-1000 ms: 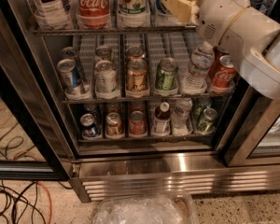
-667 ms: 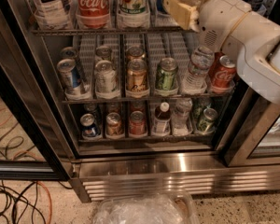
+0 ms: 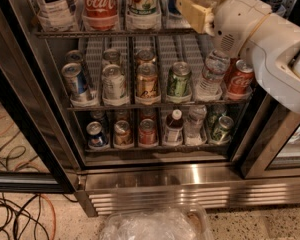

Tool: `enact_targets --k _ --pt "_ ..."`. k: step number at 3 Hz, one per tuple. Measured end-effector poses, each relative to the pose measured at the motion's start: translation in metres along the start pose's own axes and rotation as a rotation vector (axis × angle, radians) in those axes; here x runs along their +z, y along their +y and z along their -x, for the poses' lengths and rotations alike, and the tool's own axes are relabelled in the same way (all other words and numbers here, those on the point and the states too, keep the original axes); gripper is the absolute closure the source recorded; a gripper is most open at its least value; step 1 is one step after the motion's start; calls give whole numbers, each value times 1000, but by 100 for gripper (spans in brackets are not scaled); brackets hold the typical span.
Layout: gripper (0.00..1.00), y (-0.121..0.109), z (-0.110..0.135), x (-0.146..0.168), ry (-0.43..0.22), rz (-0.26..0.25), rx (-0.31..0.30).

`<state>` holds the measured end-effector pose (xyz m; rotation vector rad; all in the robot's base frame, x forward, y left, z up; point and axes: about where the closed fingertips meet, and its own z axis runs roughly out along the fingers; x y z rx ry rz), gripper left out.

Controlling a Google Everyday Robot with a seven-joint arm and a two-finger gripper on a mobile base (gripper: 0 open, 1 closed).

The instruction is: Pick redbull can from top shelf of fridge

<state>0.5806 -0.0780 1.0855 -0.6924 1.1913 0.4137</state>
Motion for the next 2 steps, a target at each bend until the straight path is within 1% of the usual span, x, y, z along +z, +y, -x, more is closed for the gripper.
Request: enact_targets --k 1,2 --pt "100 12 3 -10 11 15 -7" --pt "100 26 0 -19 39 44 -2"
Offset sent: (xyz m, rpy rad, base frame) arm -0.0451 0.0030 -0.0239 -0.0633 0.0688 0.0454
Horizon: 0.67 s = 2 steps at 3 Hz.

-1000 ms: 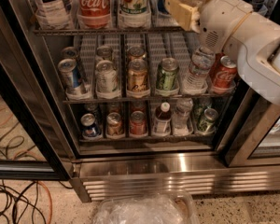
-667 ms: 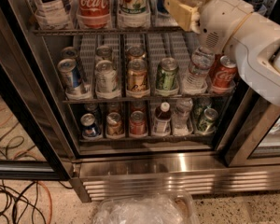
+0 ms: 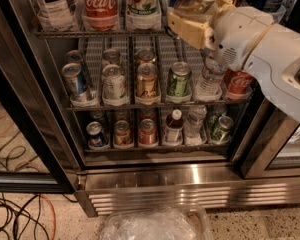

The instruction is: Pick redbull can from top shelf of fridge

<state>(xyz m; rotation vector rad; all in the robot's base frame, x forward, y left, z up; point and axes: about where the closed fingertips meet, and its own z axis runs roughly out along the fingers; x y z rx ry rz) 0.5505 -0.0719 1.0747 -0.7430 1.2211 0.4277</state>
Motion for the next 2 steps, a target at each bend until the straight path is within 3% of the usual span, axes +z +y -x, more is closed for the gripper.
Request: enact_targets --k 2 --pt "100 23 -14 -6 75 78 4"
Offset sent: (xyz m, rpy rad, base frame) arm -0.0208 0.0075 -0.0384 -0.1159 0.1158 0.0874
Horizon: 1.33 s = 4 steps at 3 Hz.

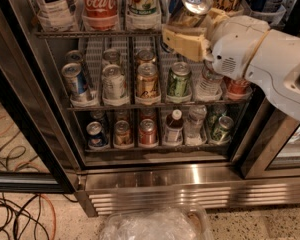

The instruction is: Pick redbull can from top shelf of fridge

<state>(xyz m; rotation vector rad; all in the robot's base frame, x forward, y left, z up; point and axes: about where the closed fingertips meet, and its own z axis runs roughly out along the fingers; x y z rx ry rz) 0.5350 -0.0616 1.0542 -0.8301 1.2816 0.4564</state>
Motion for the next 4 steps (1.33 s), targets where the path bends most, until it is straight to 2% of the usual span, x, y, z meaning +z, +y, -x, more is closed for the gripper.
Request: enact_targets --k 1,2,3,4 --pt "100 11 -8 -2 28 37 13" --pt "100 25 -16 -8 36 49 45" --pt "100 53 -24 -25 32 31 87" --pt "100 53 -24 -25 32 31 87"
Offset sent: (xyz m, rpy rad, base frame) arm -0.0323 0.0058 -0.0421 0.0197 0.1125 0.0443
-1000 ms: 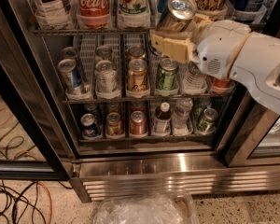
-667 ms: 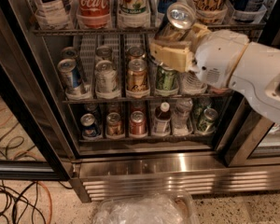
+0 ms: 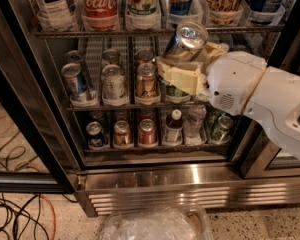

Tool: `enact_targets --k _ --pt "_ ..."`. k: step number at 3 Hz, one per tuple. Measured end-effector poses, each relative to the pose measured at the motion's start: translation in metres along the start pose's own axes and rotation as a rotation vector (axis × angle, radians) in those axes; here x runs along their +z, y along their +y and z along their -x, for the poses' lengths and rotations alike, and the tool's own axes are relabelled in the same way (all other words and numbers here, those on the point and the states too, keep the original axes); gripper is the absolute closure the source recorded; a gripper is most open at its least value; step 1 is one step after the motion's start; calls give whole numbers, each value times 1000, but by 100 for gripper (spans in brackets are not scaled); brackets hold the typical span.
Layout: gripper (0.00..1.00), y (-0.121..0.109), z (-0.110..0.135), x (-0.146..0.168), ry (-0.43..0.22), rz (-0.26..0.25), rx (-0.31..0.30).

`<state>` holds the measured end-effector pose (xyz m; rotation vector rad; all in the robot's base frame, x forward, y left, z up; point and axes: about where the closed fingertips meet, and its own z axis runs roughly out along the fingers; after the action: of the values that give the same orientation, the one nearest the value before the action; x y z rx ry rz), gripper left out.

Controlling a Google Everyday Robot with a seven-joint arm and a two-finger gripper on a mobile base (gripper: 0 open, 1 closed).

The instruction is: Pick redbull can from top shelf of fridge

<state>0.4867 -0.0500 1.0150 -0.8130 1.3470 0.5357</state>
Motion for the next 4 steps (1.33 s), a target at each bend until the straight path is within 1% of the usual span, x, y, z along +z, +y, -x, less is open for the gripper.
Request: enact_targets --k 1,2,3,4 --pt "100 -1 1 5 3 20 -4" --pt "100 9 -1 14 -14 91 19" --pt "100 28 5 21 -33 172 33" --pt "100 46 8 11 -3 238 37"
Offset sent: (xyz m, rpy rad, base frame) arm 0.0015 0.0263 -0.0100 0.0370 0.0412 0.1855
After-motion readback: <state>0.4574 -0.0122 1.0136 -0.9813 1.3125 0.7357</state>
